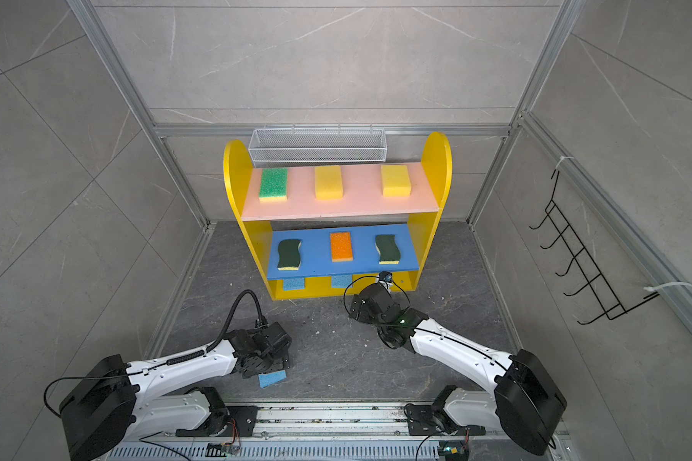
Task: Arrange cleaning sponges on a shelf
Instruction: Rotate the cleaning sponge at the bottom-center of the table.
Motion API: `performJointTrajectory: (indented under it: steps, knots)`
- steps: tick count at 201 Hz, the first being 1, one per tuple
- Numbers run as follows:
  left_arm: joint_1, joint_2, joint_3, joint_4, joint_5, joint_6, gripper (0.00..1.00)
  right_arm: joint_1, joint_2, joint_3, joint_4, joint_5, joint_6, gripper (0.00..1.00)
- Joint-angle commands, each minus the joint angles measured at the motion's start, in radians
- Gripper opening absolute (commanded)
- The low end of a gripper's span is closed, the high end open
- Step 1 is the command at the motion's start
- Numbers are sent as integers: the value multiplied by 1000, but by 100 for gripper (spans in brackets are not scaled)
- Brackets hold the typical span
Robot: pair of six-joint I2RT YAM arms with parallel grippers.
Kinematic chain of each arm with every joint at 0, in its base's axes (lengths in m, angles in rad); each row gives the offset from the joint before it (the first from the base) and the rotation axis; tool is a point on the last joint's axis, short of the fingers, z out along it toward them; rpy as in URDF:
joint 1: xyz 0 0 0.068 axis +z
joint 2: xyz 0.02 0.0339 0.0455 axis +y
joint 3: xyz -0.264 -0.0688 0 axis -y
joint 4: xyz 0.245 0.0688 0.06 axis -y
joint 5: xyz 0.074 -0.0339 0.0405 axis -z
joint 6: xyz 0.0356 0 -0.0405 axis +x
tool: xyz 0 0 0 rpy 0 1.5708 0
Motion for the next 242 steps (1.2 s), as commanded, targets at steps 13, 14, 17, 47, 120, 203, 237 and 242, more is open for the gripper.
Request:
performJointTrajectory:
  steps: [13,14,17,47,120,203,237,242]
  knots:
    - [-4,64,37,101,13,78,86,-7,12,37,-20,6,-27,100]
    - [-4,66,37,103,13,80,86,-6,12,37,-21,6,-28,99]
    - [-4,71,41,106,14,84,86,-6,12,36,-21,7,-28,99]
    - [-4,109,73,159,19,133,86,-10,2,28,-27,7,-24,100]
    - [-3,184,218,172,20,291,86,-14,-55,16,-77,16,-47,100]
    - [14,-22,175,-23,-37,226,87,-14,-110,-46,-60,-74,-48,98]
    - [-33,-32,117,-7,14,217,89,-13,-129,-47,-74,-71,-52,97]
    - [-50,-32,115,-8,8,214,90,-12,-135,-46,-80,-64,-51,97]
